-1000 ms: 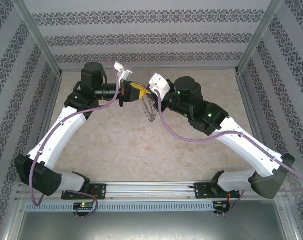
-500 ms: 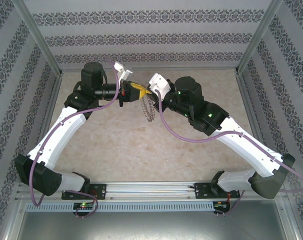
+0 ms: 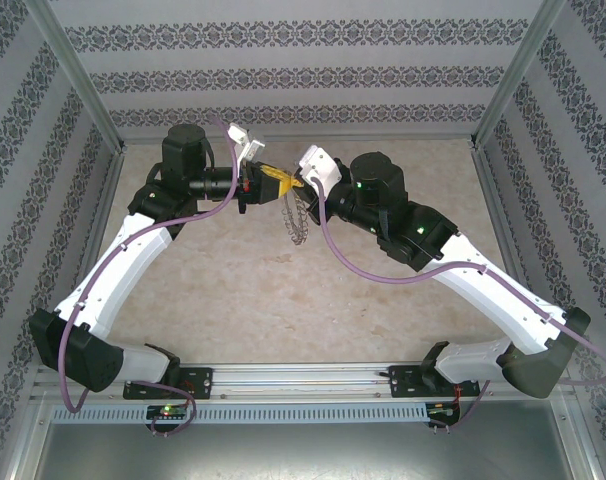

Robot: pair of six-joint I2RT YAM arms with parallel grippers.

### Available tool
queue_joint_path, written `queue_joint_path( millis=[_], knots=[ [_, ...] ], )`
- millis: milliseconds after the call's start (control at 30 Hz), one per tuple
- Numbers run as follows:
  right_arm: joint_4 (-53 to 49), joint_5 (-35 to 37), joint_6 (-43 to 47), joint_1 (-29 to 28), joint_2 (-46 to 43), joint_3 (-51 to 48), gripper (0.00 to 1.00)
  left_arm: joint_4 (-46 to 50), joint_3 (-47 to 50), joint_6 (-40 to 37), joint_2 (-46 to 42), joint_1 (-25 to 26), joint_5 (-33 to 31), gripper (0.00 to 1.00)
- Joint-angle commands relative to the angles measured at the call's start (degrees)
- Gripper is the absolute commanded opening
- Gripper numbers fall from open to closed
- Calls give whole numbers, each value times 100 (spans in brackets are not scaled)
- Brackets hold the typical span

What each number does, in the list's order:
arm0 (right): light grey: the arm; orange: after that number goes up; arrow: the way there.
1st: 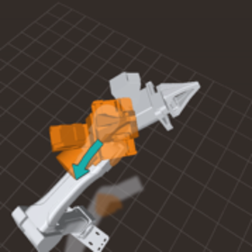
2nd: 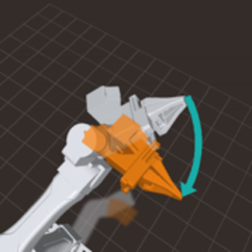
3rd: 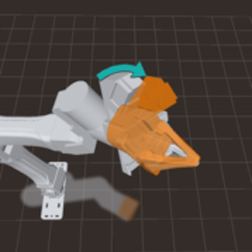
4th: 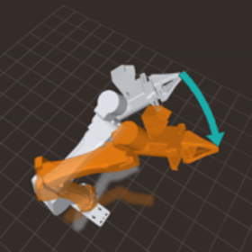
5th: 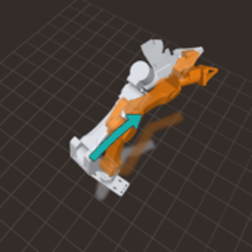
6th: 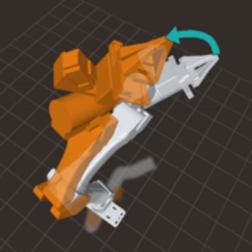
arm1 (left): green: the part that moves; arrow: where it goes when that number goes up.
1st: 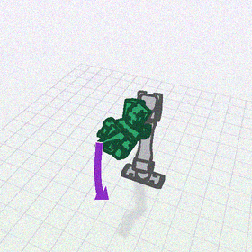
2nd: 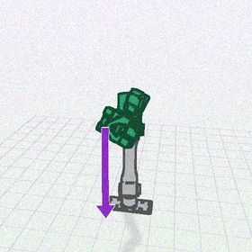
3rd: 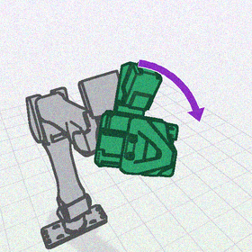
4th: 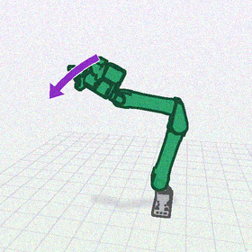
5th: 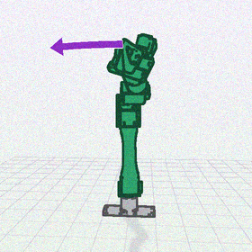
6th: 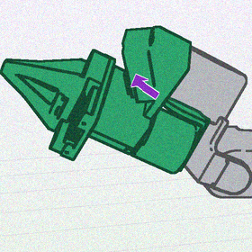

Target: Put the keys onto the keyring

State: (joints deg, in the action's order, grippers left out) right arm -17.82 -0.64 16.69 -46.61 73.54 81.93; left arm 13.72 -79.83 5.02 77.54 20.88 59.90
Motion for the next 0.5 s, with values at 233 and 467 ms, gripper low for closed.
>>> queue_joint_path(
  millis=[233,467],
  knots=[
    [675,57,-162,64,-177,-80,0,-39,11,-148,-124,33,347,0],
    [691,-126,-340,51,-359,-262,0,-62,20,-126,-120,30,338,0]
  ],
)
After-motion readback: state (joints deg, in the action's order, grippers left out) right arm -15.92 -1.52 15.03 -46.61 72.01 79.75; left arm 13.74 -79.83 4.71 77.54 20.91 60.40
